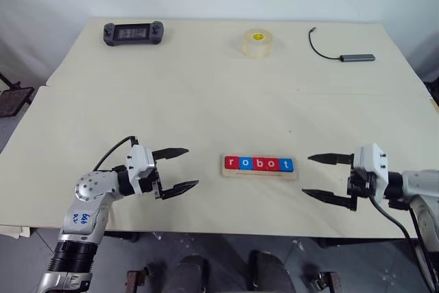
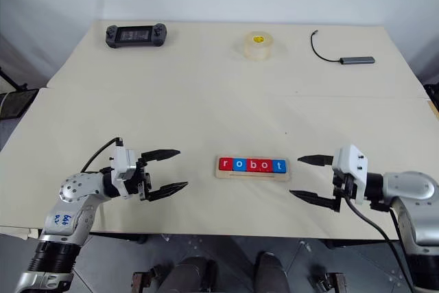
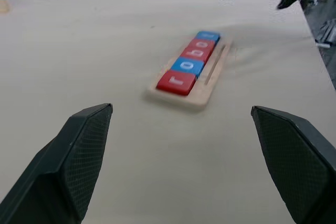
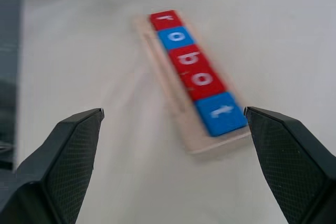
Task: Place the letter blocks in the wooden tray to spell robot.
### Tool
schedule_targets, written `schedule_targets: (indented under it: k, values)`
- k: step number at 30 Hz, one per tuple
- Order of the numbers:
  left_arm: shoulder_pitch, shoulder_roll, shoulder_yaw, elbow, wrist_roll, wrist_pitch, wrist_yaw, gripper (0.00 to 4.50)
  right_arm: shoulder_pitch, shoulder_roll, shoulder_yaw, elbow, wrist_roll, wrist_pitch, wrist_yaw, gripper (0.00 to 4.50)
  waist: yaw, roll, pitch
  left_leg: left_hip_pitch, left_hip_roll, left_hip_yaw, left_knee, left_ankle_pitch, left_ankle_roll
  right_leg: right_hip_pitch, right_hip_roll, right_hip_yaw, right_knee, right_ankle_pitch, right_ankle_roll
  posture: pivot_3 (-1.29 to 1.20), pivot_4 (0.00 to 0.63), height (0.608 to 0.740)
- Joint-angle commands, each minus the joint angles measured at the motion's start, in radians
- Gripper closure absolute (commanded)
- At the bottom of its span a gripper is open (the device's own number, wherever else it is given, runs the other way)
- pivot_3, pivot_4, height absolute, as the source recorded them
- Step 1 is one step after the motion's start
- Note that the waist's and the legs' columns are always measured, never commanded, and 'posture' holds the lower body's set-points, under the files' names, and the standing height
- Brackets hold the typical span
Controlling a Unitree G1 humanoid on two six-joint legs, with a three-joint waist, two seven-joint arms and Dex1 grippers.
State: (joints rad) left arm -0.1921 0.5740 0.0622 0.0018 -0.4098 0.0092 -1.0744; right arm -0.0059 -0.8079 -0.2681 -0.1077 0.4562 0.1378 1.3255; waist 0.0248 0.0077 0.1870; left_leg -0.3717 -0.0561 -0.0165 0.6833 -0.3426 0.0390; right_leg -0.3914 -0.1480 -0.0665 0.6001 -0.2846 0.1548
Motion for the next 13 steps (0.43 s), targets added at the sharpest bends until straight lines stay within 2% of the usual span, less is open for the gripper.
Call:
schedule_targets:
  k: [1,7,13]
  values:
    - [-0.029,0.024,0.024,0.009,0.009,-0.026,-0.004,0.00,0.028,-0.018,-0.074,0.054,0.018,-0.082,0.025,0.02,0.001,0.000,0.000,0.000,0.000,0.000,0.000,0.000,0.000,0.000,0.000,0.000,0.000,0.000,0.000,0.00,0.150,0.740]
    - [-0.051,0.028,0.032,0.034,-0.010,-0.029,-0.018,0.00,-0.004,-0.025,-0.116,0.069,0.051,-0.088,-0.003,0.02,-0.005,0.000,0.000,0.000,0.000,0.000,0.000,0.000,0.000,0.000,0.000,0.000,0.000,0.000,0.000,0.00,0.150,0.740]
    - [-0.043,0.022,0.032,0.026,-0.003,-0.043,-0.009,0.00,-0.005,-0.015,-0.093,0.018,0.059,-0.061,-0.034,0.02,-0.002,0.000,0.000,0.000,0.001,0.000,0.000,0.000,0.000,0.000,0.000,0.000,0.000,0.000,0.000,0.00,0.150,0.740]
